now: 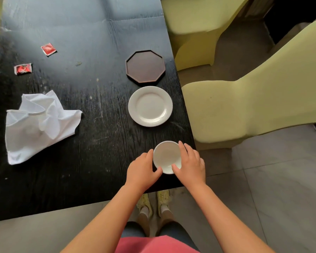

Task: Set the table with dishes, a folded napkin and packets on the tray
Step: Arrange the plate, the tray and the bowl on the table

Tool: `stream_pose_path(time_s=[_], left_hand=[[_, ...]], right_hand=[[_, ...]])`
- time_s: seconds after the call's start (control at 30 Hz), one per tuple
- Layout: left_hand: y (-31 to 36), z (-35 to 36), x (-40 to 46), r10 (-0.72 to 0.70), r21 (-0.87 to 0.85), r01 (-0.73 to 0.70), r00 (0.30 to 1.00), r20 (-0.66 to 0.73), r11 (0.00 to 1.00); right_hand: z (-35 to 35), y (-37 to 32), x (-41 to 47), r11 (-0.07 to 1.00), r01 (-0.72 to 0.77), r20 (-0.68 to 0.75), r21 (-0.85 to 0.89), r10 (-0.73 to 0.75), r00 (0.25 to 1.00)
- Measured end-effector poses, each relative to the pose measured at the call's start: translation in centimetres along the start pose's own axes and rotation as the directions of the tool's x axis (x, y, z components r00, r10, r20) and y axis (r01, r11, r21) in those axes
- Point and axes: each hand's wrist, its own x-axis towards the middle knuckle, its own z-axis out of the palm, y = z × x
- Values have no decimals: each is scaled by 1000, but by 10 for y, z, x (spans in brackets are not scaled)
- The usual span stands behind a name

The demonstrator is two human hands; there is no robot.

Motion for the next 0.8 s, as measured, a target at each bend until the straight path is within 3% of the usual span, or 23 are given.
stream_pose_path(time_s=[0.1, 0.2, 0.27, 0.37, 0.47, 0.6, 0.63, 0.73, 0.8], left_hand=[[6, 5, 3, -177, -307, 212, 974, 140, 928], [9, 7, 6, -316, -586, 420, 907, 277, 693], [10, 6, 8, -343, -648, 465, 885, 315, 603], [8, 2, 8, -373, -694, 468, 878, 299, 547], [5, -8, 7, -396, -769, 445, 877, 271, 459], [2, -26, 6, -419, -920, 341, 876, 238, 191], [2, -30, 6, -402, -932, 323, 885, 236, 163], [8, -39, 10, -312, -945, 290, 921, 233, 152], [9, -45, 18, -308, -953, 238, 935, 173, 187]], right_hand=[[-1, -1, 1, 994, -59, 40, 89, 55, 998], [-4, -4, 3, 991, -65, 5, 119, 65, 998], [-7, -4, 6, 989, -65, 6, 132, 65, 998], [-10, -7, 6, 970, -88, 51, 228, 78, 996], [-15, -15, 4, 890, -151, 61, 430, 138, 989], [-24, -35, 10, 724, -267, 92, 636, 273, 958], [-25, -41, 13, 662, -293, 109, 690, 305, 946], [-27, -61, 19, 490, -313, 133, 814, 366, 921], [-28, -73, 24, 443, -286, 110, 850, 381, 918]])
